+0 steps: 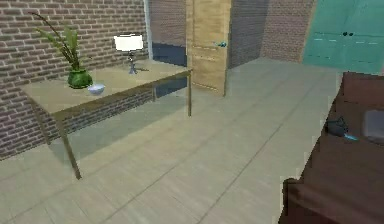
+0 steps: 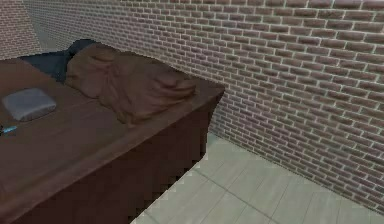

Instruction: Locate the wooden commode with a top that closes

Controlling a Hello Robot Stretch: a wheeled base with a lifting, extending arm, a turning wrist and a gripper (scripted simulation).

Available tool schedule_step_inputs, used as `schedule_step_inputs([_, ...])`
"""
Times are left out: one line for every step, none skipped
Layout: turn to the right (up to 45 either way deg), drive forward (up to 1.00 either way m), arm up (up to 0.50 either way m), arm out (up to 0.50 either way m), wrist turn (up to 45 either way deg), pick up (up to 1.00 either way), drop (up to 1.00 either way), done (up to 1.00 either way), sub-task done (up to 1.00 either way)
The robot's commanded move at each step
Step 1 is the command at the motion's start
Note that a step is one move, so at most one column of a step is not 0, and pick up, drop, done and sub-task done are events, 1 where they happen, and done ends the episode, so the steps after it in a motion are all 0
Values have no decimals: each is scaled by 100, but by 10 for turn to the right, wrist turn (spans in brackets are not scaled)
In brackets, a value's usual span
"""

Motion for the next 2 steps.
schedule_step_inputs([0,85,0,0,0,0,0,0,0])
schedule_step_inputs([210,0,0,0,0,0,0,0,0])
